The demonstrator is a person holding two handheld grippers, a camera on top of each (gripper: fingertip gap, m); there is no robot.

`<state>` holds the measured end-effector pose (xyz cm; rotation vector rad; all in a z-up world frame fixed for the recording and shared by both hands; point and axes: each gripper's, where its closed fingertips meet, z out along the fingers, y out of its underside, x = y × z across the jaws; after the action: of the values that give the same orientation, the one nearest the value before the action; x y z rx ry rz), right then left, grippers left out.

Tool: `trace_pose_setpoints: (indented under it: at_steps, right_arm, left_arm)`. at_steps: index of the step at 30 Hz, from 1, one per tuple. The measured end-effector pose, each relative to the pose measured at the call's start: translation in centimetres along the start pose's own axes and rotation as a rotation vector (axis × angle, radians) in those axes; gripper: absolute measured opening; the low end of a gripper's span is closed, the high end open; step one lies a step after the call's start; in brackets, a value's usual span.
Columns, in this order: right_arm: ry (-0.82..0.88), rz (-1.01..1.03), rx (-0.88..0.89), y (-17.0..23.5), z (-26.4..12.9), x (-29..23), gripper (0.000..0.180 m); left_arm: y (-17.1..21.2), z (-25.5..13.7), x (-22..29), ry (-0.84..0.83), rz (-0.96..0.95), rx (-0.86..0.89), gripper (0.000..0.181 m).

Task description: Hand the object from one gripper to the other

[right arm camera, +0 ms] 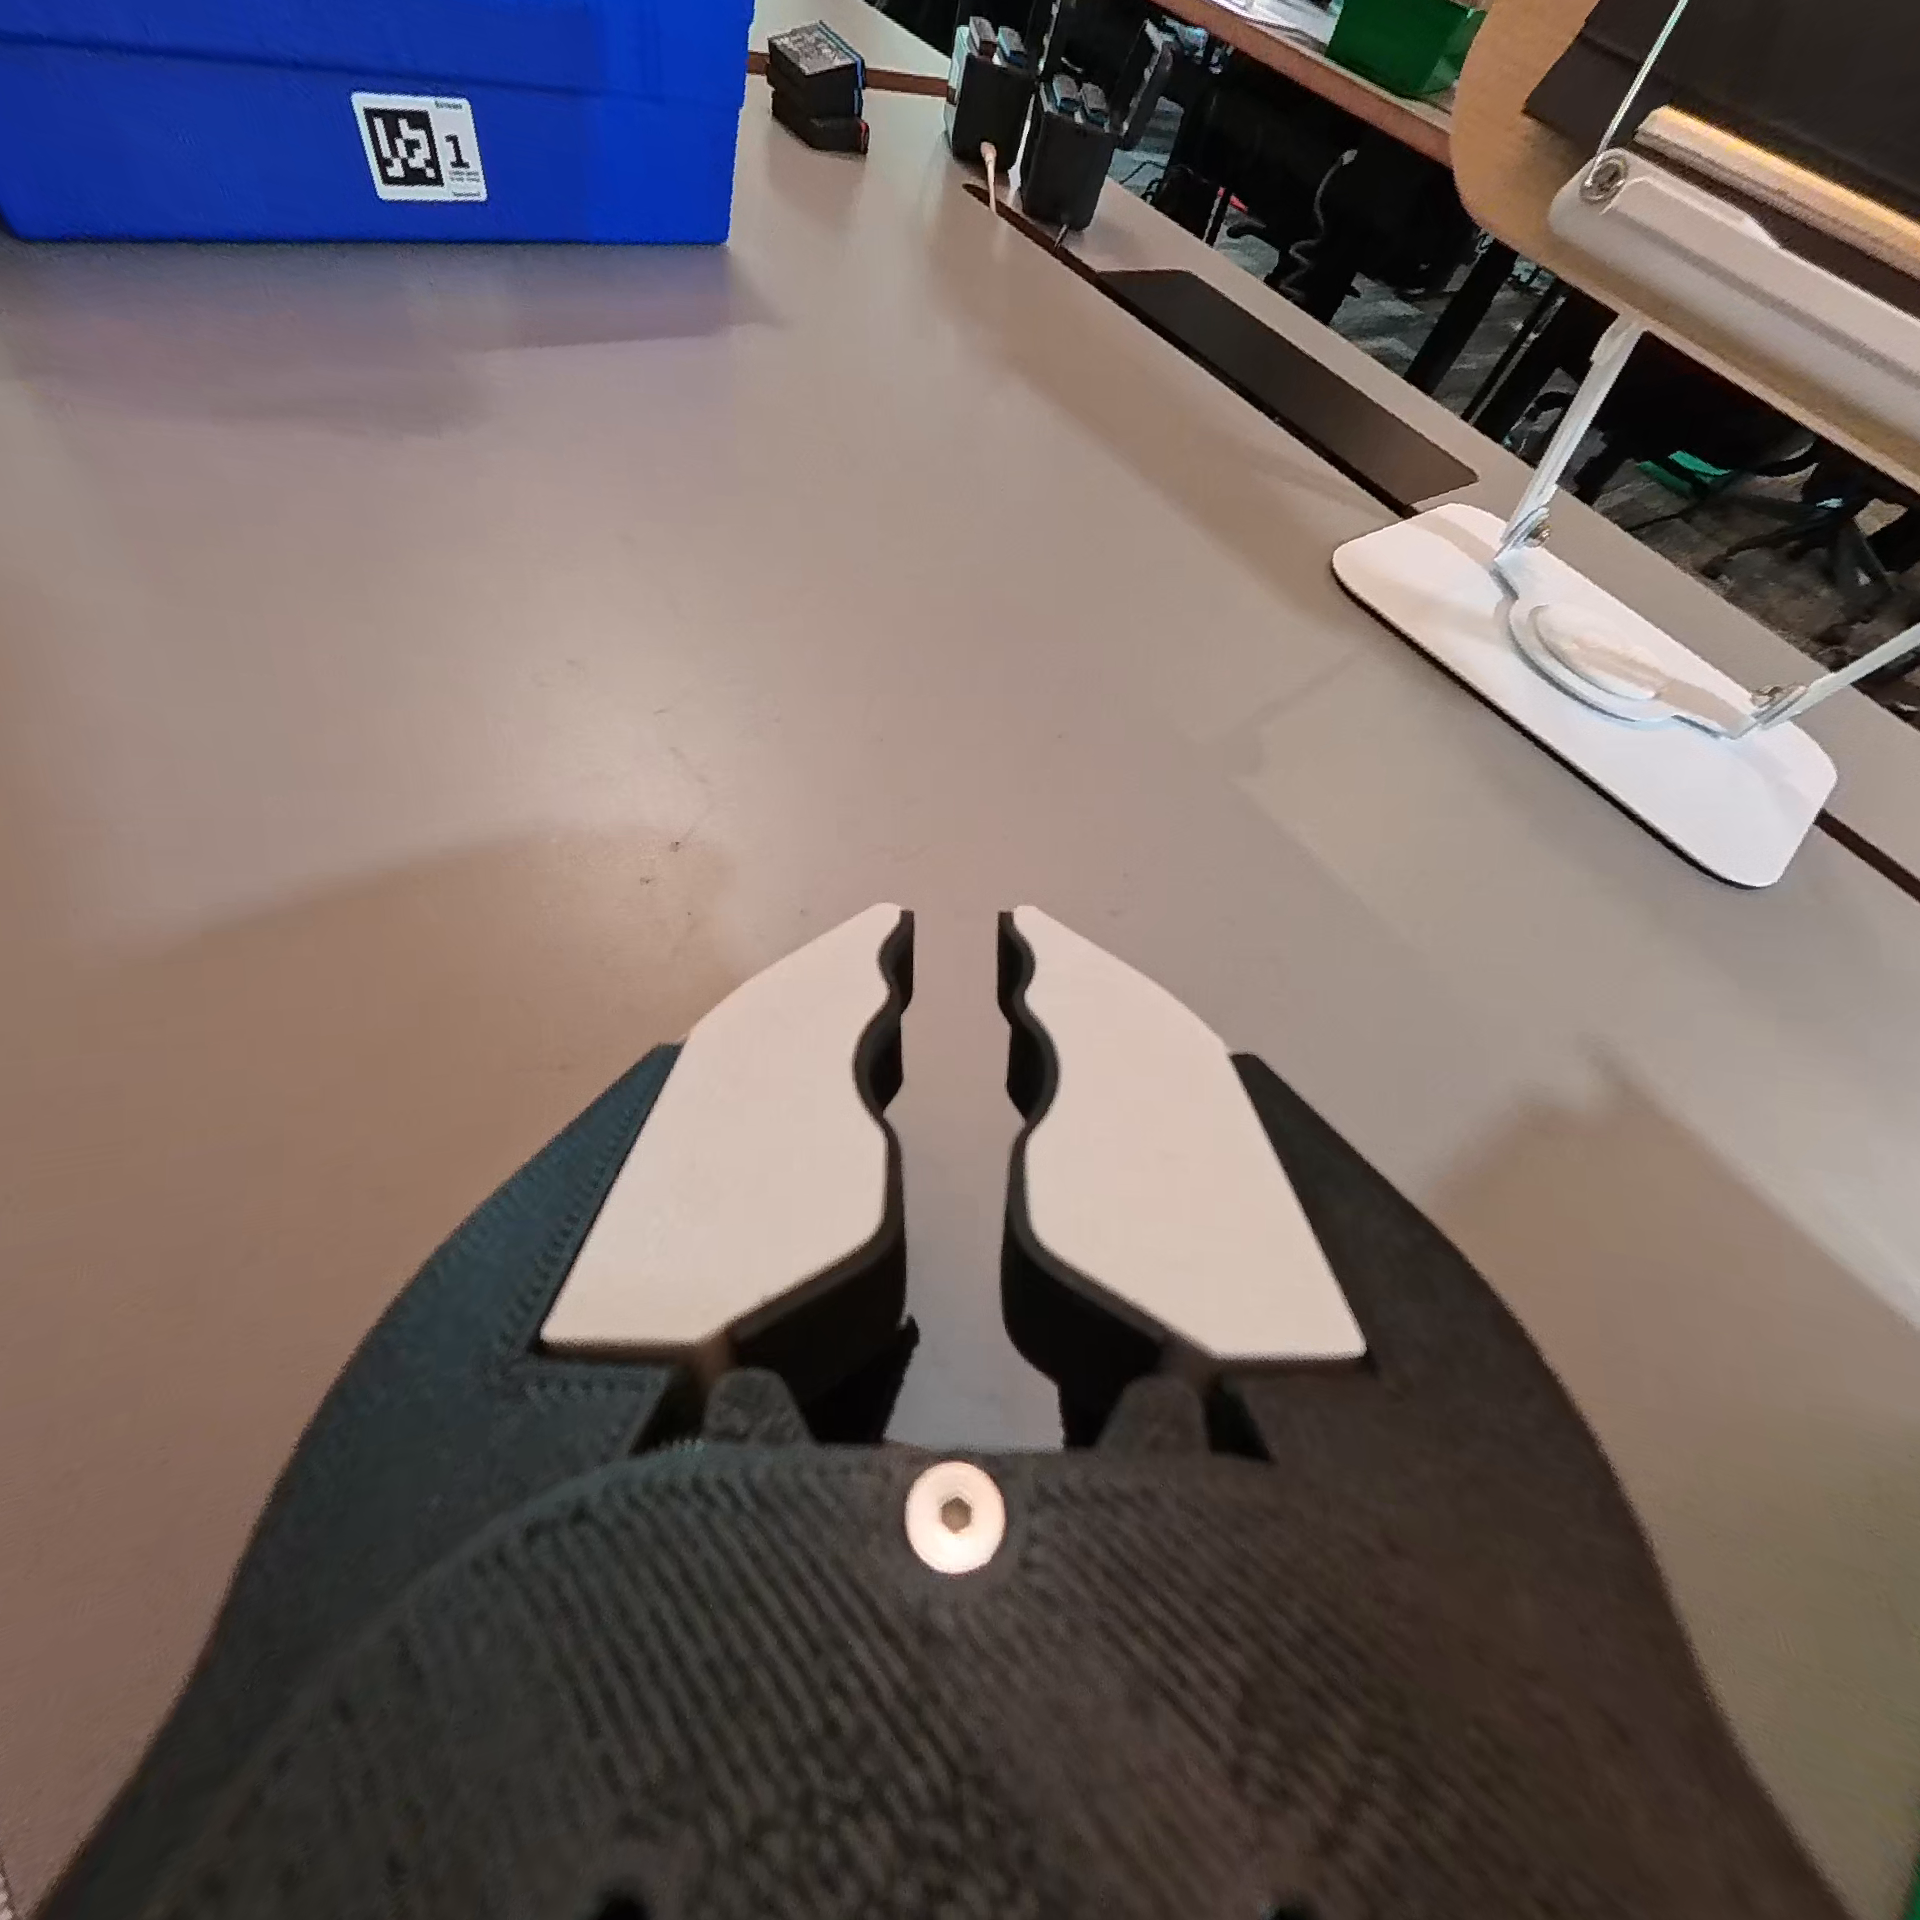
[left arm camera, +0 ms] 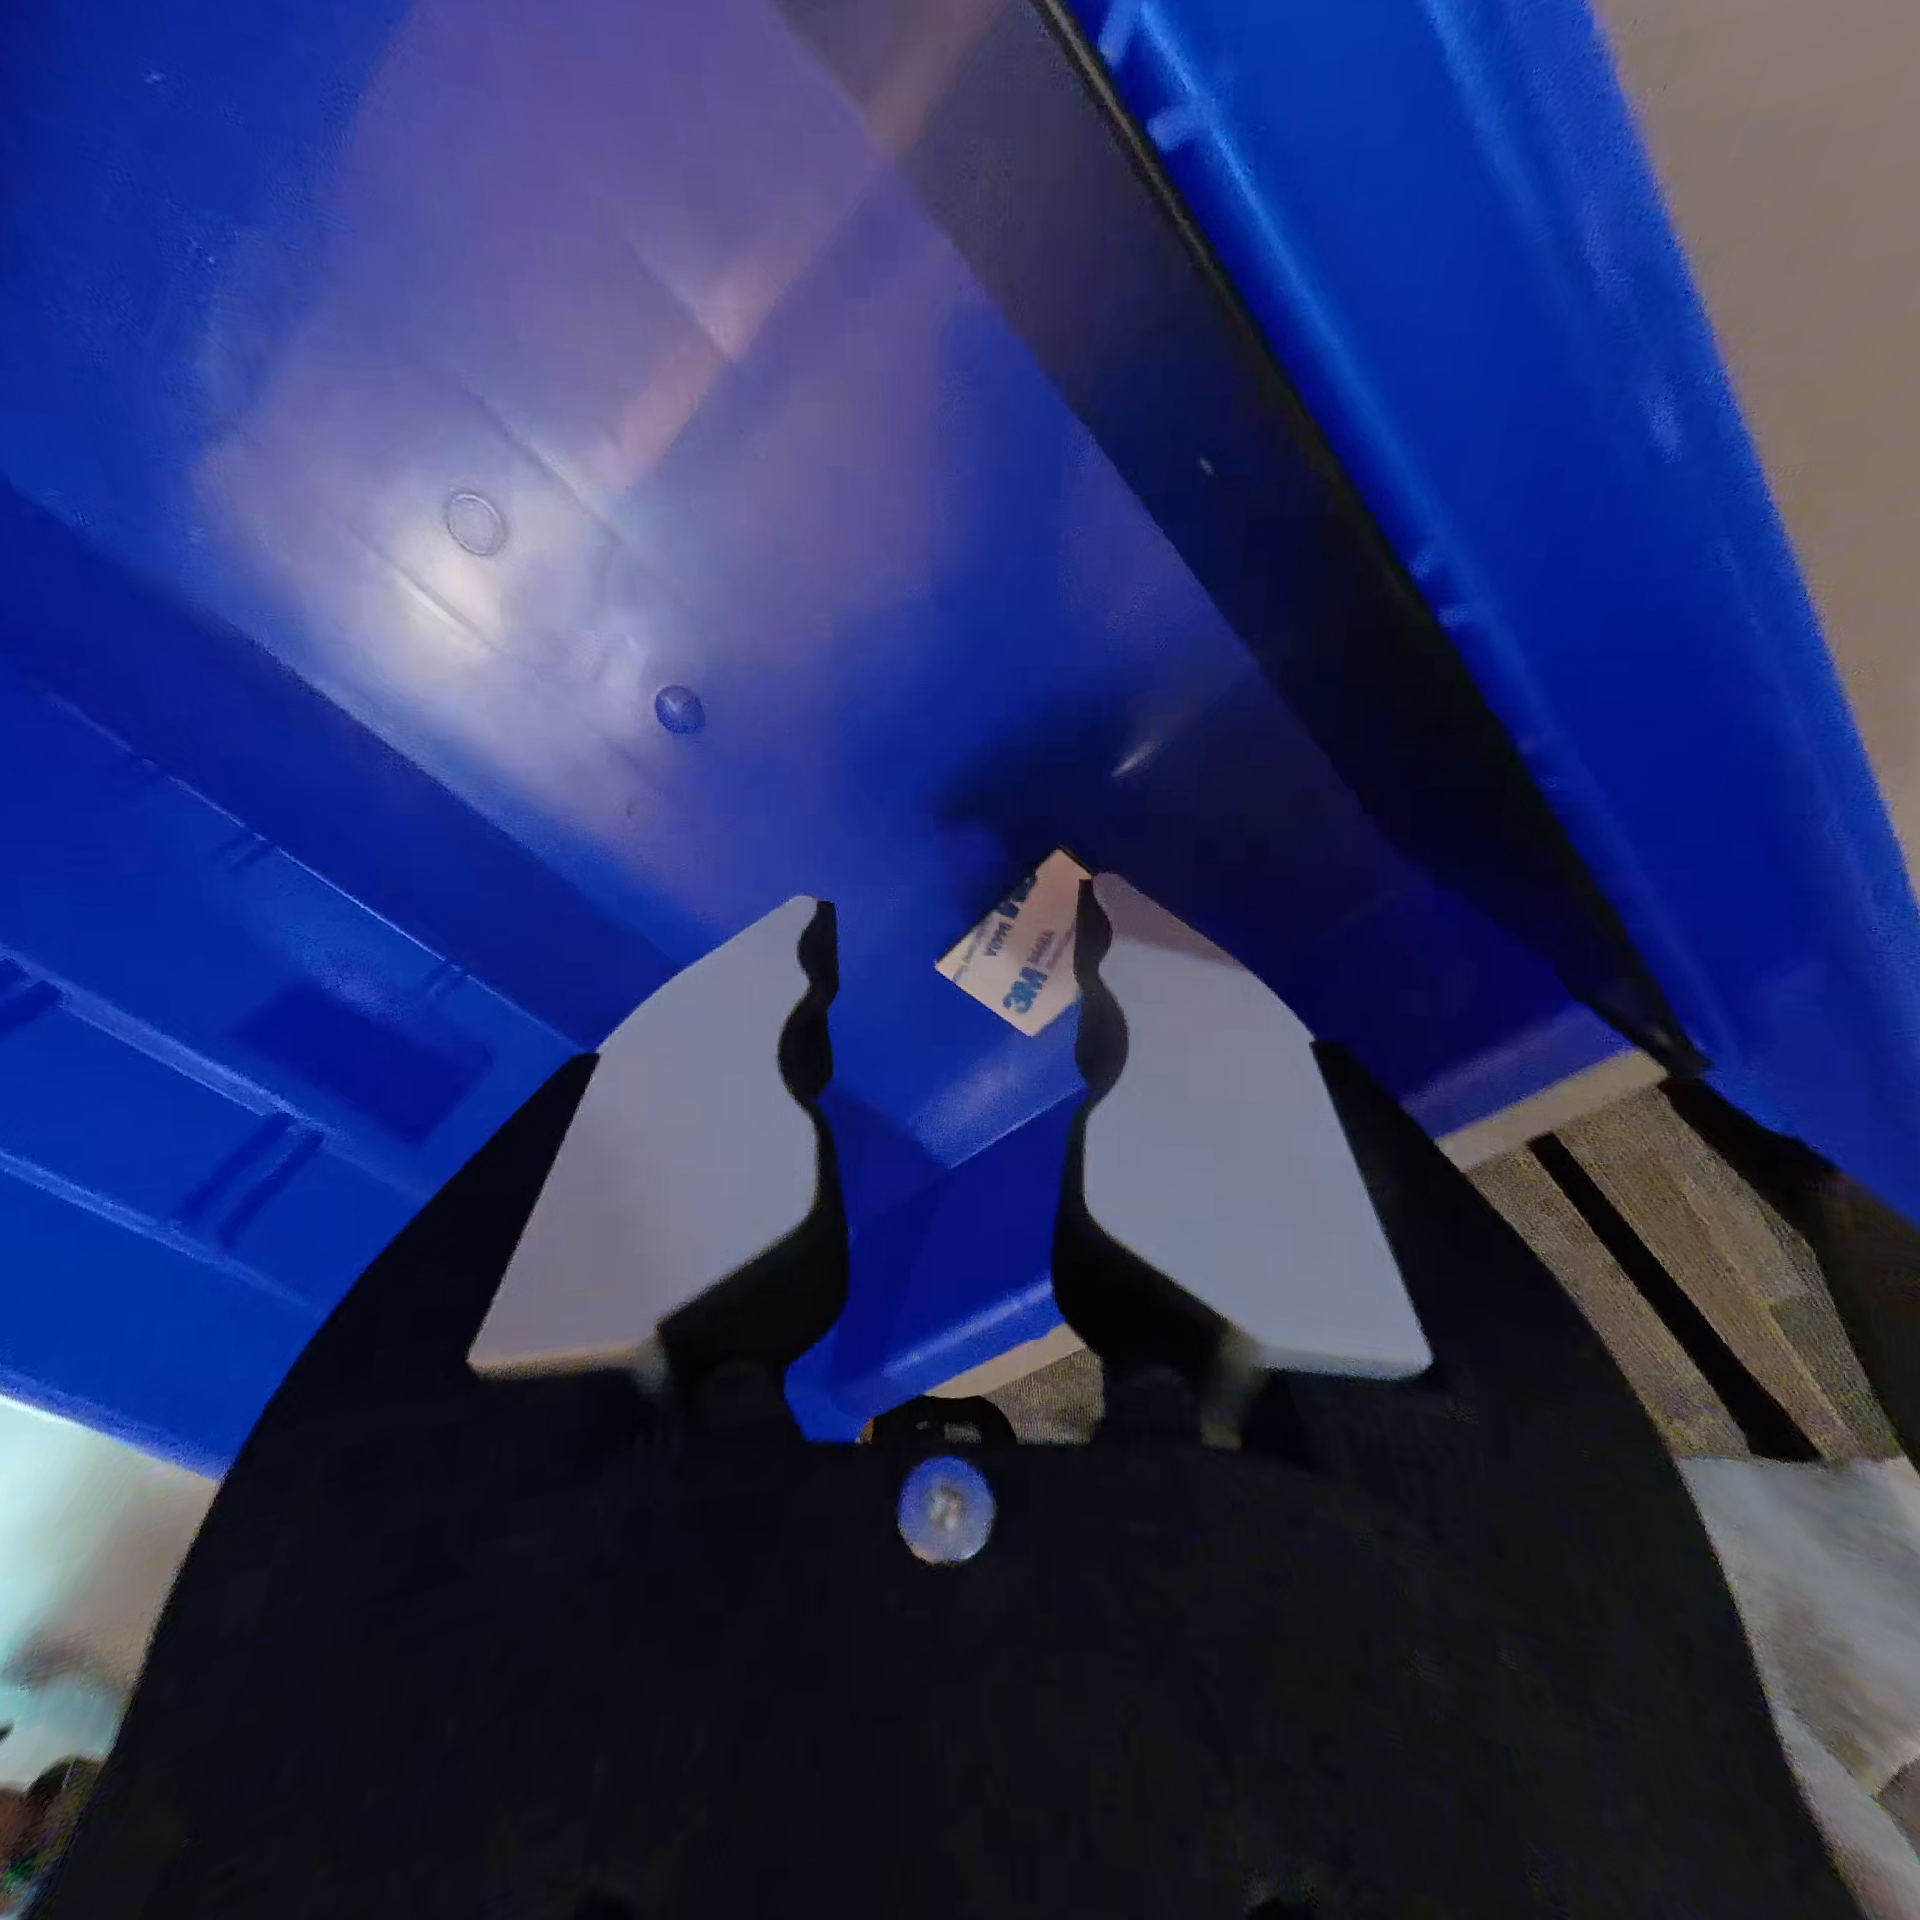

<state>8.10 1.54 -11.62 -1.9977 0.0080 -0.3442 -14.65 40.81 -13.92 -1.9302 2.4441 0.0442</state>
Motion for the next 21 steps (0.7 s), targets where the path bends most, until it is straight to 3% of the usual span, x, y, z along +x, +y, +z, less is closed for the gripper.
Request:
trace_pose_setpoints:
  at_steps: [1, 6, 12, 21]
  right_arm:
    - [0.000, 0.001, 0.000, 0.0, 0.0, 0.0, 0.015]
    - [-0.002, 0.000, 0.002, -0.1, 0.0, 0.0, 0.015]
    - [0.002, 0.009, 0.005, -0.1, 0.0, 0.2, 0.015]
    - [0.011, 0.021, 0.010, 0.0, -0.1, 0.5, 0.015]
  left_arm:
    - [0.3, -0.2, 0.3, 0.026, 0.015, 0.009, 0.046]
    - [2.5, 0.7, 0.9, 0.084, 0.165, -0.031, 0.057]
    - [3.9, 2.1, 1.1, 0.061, 0.389, -0.078, 0.053]
    - [3.4, 3.2, 1.2, 0.038, 0.448, -0.068, 0.041]
